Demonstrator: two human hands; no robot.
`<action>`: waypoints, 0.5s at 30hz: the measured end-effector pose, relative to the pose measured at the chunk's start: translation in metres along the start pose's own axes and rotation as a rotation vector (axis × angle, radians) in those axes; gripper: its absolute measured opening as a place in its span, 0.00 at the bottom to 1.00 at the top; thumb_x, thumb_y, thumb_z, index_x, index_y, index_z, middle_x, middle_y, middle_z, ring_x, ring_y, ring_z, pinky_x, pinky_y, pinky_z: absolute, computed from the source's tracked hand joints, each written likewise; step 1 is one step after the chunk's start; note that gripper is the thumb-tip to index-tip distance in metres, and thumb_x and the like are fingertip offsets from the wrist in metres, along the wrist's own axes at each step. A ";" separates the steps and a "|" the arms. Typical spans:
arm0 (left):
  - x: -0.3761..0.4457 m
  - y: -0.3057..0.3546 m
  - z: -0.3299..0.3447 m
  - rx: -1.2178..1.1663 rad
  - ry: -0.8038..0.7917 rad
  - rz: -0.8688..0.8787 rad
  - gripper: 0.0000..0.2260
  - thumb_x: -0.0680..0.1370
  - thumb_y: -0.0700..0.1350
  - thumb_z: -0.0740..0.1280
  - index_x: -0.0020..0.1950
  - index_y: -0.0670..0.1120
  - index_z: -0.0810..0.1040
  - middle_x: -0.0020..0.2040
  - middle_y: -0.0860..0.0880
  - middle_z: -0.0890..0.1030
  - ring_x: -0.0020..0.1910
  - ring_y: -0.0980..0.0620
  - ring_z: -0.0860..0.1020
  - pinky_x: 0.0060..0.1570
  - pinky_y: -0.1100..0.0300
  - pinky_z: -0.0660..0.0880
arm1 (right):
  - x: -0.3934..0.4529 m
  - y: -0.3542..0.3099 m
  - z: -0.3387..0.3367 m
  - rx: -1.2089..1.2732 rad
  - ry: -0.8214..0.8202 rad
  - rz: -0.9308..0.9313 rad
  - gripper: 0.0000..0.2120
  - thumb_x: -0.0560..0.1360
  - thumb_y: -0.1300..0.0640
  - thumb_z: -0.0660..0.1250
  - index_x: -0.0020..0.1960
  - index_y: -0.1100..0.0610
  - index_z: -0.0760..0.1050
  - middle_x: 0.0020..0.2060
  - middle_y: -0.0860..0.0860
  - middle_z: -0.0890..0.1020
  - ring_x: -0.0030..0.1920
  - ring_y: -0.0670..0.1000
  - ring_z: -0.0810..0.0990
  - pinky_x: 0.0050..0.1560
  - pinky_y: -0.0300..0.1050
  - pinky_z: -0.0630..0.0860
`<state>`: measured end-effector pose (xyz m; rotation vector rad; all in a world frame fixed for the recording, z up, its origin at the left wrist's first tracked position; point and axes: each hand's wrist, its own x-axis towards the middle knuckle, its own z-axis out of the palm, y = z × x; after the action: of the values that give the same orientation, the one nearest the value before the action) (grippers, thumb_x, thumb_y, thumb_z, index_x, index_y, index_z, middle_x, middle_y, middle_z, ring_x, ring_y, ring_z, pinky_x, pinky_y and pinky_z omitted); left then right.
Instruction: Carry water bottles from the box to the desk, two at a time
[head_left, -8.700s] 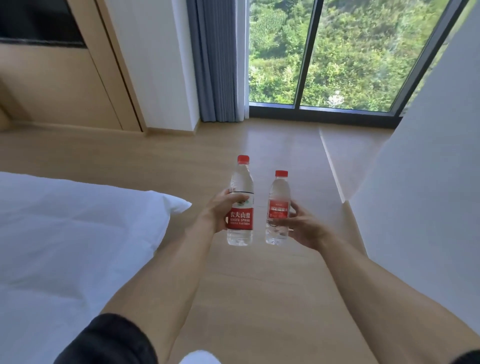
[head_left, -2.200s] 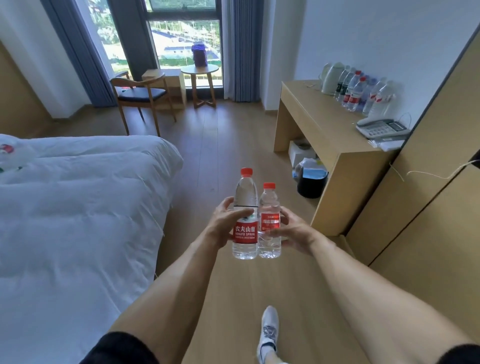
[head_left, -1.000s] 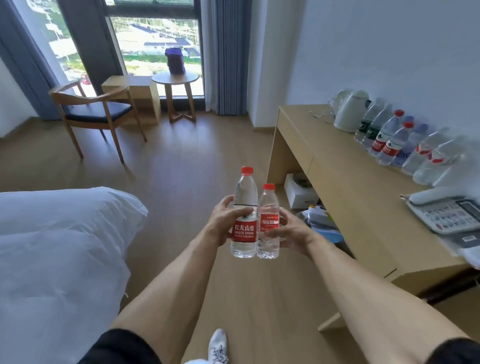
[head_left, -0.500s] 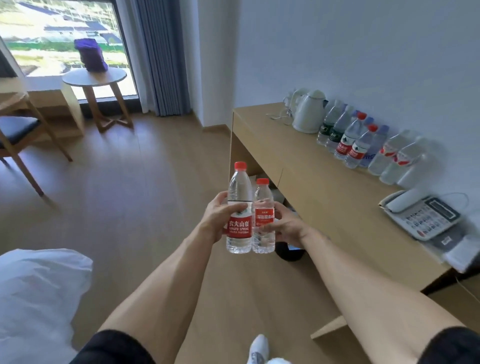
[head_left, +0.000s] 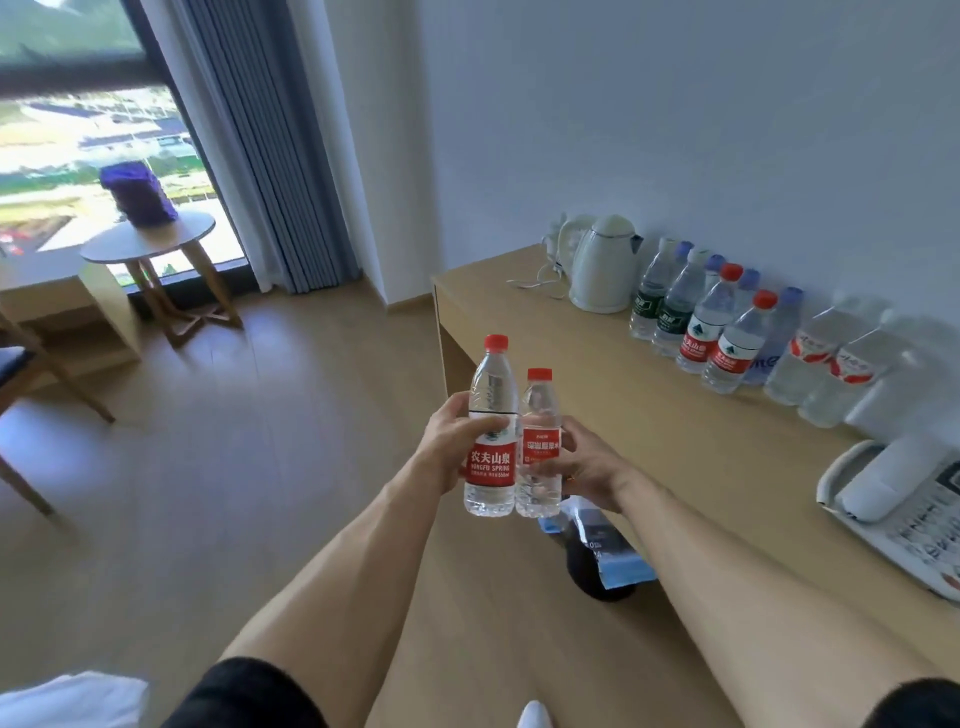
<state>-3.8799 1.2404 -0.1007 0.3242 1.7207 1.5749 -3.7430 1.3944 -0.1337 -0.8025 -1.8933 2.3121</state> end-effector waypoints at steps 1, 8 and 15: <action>0.015 0.009 0.006 0.011 -0.009 0.010 0.20 0.72 0.42 0.77 0.61 0.55 0.77 0.49 0.47 0.86 0.42 0.48 0.87 0.36 0.53 0.81 | 0.011 -0.006 -0.010 0.015 0.005 -0.015 0.34 0.65 0.70 0.79 0.66 0.50 0.73 0.61 0.53 0.79 0.56 0.55 0.83 0.47 0.57 0.84; 0.100 0.039 0.064 0.038 -0.124 0.021 0.21 0.72 0.40 0.76 0.62 0.53 0.77 0.54 0.42 0.84 0.49 0.41 0.85 0.48 0.41 0.82 | 0.047 -0.036 -0.080 0.055 0.131 -0.021 0.34 0.66 0.71 0.78 0.67 0.50 0.72 0.61 0.51 0.80 0.57 0.54 0.83 0.46 0.55 0.83; 0.168 0.052 0.154 0.129 -0.375 0.004 0.22 0.73 0.40 0.75 0.63 0.55 0.75 0.53 0.46 0.85 0.51 0.43 0.84 0.48 0.43 0.81 | 0.036 -0.039 -0.156 0.142 0.357 -0.063 0.35 0.67 0.72 0.76 0.68 0.47 0.72 0.61 0.50 0.80 0.58 0.52 0.81 0.43 0.49 0.82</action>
<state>-3.9053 1.4727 -0.1046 0.6448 1.5279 1.3090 -3.7204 1.5581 -0.1290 -1.0377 -1.5637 2.0680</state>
